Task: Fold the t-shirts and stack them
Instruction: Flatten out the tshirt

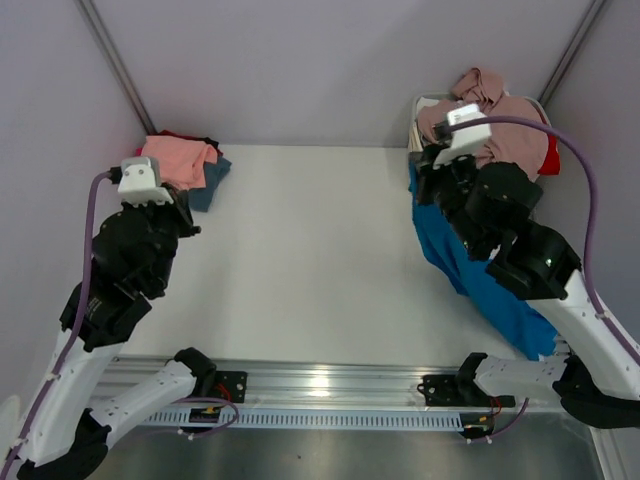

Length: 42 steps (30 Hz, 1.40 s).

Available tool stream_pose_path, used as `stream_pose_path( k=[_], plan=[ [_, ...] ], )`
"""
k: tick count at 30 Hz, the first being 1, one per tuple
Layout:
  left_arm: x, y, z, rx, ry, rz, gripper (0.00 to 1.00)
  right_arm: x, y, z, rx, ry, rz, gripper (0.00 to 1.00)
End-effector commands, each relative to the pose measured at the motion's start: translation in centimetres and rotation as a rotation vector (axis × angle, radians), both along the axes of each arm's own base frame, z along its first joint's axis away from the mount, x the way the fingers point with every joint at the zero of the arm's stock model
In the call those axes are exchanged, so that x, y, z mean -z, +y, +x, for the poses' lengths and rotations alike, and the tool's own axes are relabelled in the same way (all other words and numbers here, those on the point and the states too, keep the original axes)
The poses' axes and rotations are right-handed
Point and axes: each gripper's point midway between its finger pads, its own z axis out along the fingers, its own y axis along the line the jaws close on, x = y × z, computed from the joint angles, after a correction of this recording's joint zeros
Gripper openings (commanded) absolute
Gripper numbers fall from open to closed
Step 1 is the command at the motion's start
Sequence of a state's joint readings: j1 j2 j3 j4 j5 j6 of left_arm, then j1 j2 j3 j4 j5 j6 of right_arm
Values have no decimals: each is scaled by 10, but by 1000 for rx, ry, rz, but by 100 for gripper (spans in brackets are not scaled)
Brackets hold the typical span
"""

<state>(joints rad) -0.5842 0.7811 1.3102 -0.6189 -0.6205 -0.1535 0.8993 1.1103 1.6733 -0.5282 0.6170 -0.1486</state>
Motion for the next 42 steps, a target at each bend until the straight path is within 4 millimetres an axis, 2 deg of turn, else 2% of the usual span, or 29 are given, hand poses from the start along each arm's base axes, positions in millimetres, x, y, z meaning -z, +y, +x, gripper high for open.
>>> stream_pose_path(
  k=[1,3,4,6,7,8,9,10,11,13,14,16,17,18,21,22,24,26,27,29,30,32,33,35,37,41,42],
  plan=[
    [0,-6,1,12,-22,-64,1,-61,82,-90,-718,-104,140,0],
    [3,-3,0,-3,-18,-69,6,-81,84,-132,-914,-168,151,0],
    [1,0,-3,-8,-26,-79,9,-95,74,-168,-1046,-227,146,0],
    [4,4,-3,-29,-27,-80,25,-103,60,-192,-1111,-264,151,0],
    [7,3,-3,-30,-21,-79,32,-100,50,-206,-1142,-266,133,0],
    [6,4,-2,-34,-22,-80,44,-101,44,-218,-1182,-276,115,0],
    [6,4,-2,-37,-22,-82,51,-98,41,-218,-1170,-258,106,0],
    [6,3,-1,-36,-21,-87,60,-85,39,-214,-1144,-211,76,0],
    [6,1,1,-35,-16,-87,63,-79,35,-204,-1081,-185,68,0],
    [7,-4,5,-24,-11,-91,66,-55,31,-185,-977,-88,27,0],
    [8,-6,6,-16,-4,-90,67,-49,20,-167,-857,-68,23,0],
    [10,-13,11,3,13,-91,69,-23,11,-142,-708,9,-2,0],
    [11,-16,12,9,20,-89,70,-16,-7,-122,-551,31,-2,0],
    [13,-18,16,11,29,-88,70,-3,-15,-111,-475,66,-22,0],
    [21,-36,22,79,61,-85,72,28,-46,-83,-223,161,-89,0],
    [23,-43,24,107,71,-82,73,39,-51,-80,-185,195,-122,0],
    [30,-66,26,216,100,-89,73,49,-57,-73,-120,222,-151,0],
    [50,-97,32,337,171,-90,73,61,-56,-67,-94,244,-181,0],
    [57,-105,33,358,204,-117,73,64,-56,-62,-73,249,-190,0],
    [84,-128,38,430,294,-134,73,65,-55,-58,-62,252,-193,0],
    [94,-137,39,447,327,-160,72,65,-56,-55,-49,251,-191,0],
    [129,-154,39,503,428,-172,72,68,-55,-51,-46,257,-197,0],
    [135,-161,40,517,445,-192,72,70,-56,-48,-36,261,-203,0],
    [168,-170,38,534,548,-197,72,76,-55,-44,-35,274,-217,0],
    [187,-180,29,579,627,-211,70,79,-53,-42,-37,280,-227,0],
    [245,-176,9,541,828,-198,69,81,-52,-41,-35,281,-226,0],
    [253,-176,2,548,866,-200,69,82,-52,-40,-37,283,-226,0]
  ],
)
